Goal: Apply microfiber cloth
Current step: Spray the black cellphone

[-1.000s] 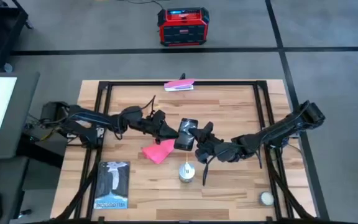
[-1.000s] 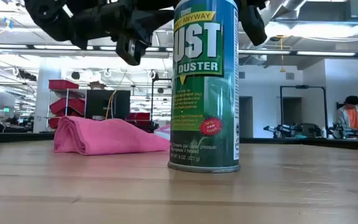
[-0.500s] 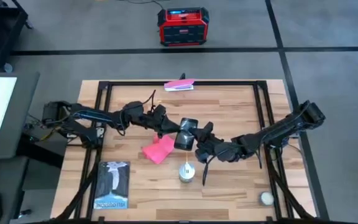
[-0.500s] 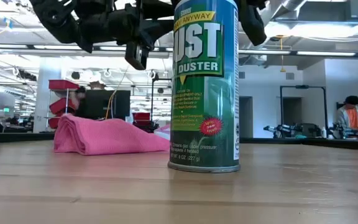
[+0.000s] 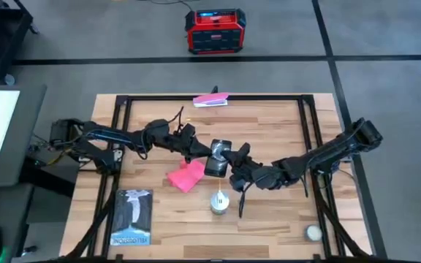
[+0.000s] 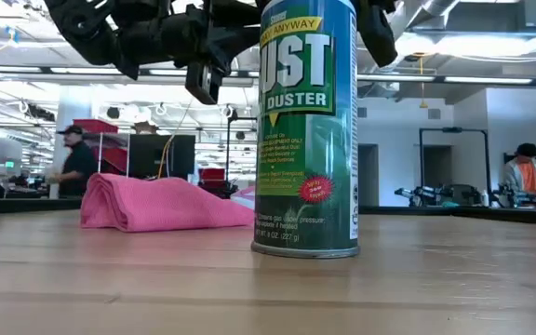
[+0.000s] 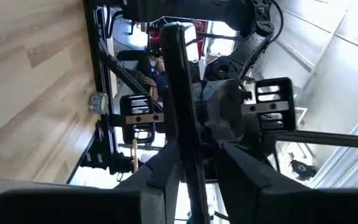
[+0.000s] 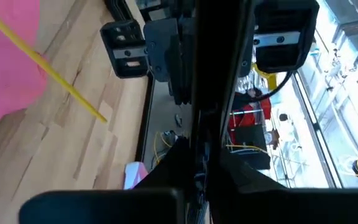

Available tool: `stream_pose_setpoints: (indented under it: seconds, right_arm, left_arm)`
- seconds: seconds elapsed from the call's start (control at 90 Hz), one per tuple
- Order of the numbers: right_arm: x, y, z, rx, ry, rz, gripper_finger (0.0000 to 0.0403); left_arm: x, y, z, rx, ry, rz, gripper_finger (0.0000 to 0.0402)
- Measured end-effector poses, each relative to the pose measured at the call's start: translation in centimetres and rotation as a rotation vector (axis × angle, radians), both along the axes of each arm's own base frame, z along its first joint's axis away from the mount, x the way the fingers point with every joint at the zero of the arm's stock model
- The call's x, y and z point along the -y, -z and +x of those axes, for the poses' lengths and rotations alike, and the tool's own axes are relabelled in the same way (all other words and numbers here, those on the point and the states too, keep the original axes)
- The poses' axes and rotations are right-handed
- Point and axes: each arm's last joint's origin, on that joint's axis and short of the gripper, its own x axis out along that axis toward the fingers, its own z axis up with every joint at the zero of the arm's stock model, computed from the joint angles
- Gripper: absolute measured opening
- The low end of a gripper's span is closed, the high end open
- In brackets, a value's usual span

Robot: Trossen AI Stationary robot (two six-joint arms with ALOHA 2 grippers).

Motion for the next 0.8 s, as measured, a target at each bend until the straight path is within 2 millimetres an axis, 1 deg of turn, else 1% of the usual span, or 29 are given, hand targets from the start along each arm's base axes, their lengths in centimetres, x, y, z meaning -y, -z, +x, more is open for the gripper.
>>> stream_pose_setpoints:
  seconds: [0.111, 0.244, 0.322, 0.444, 0.622, 0.8]
  right_arm:
    - [0.1, -0.3, 0.1, 0.013, -0.001, 0.002, 0.0013]
    - [0.1, -0.3, 0.1, 0.005, -0.002, -0.011, 0.0013]
    - [0.2, -0.3, 0.1, 0.004, 0.011, -0.019, 0.0013]
    - [0.2, -0.3, 0.1, 0.006, 0.031, -0.024, 0.0013]
    - [0.2, -0.5, 0.0, 0.021, 0.046, -0.02, 0.0013]
    - [0.3, -0.4, -0.1, 0.015, 0.085, -0.032, 0.0013]
  left_arm:
    - [0.0, -0.5, 1.7, 0.019, 0.059, 0.015, 0.007]
    - [0.4, -0.6, 4.0, 0.026, 0.148, 0.029, 0.0069]
    - [0.4, -0.9, 4.7, 0.041, 0.174, 0.046, 0.0069]
    - [0.3, -1.1, 5.0, 0.057, 0.177, 0.077, 0.0069]
    - [0.2, -1.6, 4.7, 0.082, 0.172, 0.114, 0.0069]
    - [0.2, -1.7, 4.7, 0.083, 0.189, 0.112, 0.0069]
